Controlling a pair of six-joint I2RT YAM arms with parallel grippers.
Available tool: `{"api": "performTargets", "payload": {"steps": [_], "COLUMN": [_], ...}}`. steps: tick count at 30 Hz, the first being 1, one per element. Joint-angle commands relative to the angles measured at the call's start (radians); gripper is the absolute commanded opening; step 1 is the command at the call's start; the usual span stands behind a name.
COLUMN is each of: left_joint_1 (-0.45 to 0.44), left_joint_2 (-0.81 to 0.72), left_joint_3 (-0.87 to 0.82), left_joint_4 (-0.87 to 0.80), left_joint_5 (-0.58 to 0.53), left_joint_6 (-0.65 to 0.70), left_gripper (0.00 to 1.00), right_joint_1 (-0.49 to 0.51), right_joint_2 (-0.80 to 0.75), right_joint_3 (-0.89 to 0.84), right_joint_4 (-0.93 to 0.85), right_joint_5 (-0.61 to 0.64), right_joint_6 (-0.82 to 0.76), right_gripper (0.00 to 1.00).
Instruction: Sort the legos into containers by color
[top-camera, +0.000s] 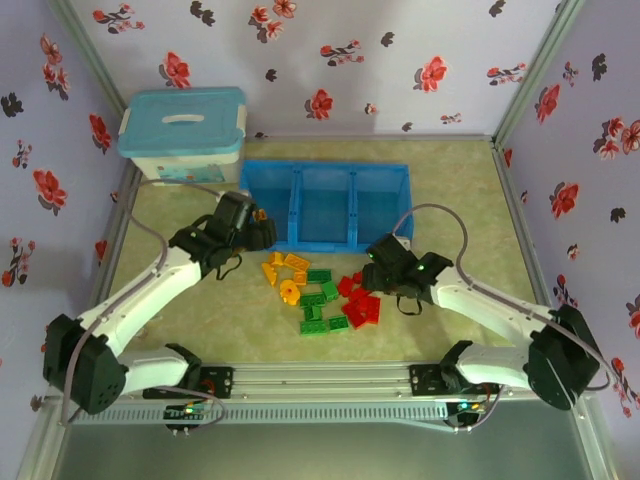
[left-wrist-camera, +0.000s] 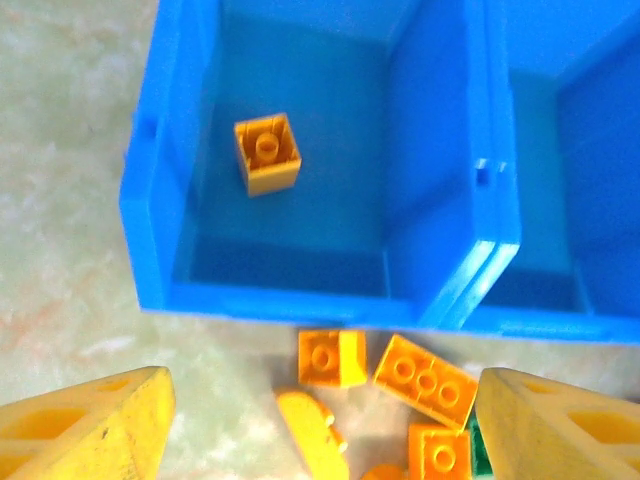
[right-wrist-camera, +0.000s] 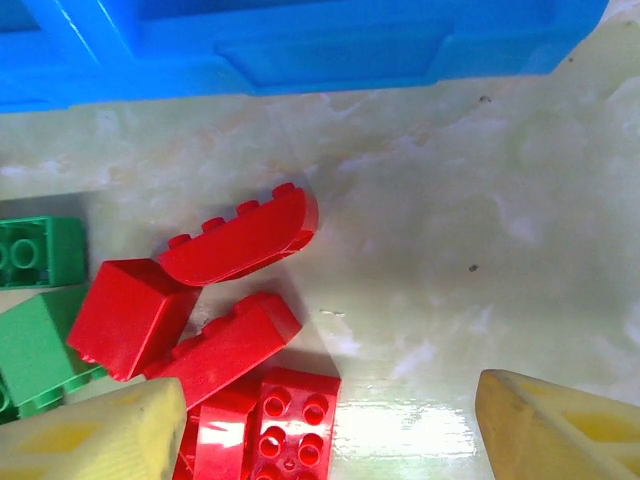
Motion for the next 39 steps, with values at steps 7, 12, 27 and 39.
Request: {"api": "performTargets", "payload": {"steps": [7, 12, 27, 39], "left_joint_1": [-0.037, -0.037, -0.039, -0.039], "left_joint_2": [-0.161, -0.186, -0.181, -0.178], "left_joint_3": [-0.171, -0.207, -0.235, -0.238], "left_joint_4": [-0.021, -0.019, 0.005, 0.004], "left_joint_5": [-0.022, -0.035, -0.035, -0.042], "left_joint_6": [-0.079, -0.091, -0.098, -0.097], "left_gripper": [0.80, 0.80, 0.80, 0.80], "right_joint_1": [0.009, 0.009, 0.009, 0.009], "right_joint_2": [0.180, 0.239, 0.391, 0.456], "right_joint_3": [0.105, 0.147, 0.176, 0.187], "right_joint_4": [0.048, 0.036, 0.099, 0.119], "right_joint_5": [0.022, 0.079, 0.080, 0.101], "right_joint_6": [0.125, 0.184, 0.246, 0.259], "right_gripper": [0.76, 0.74, 0.63, 0.36]}}
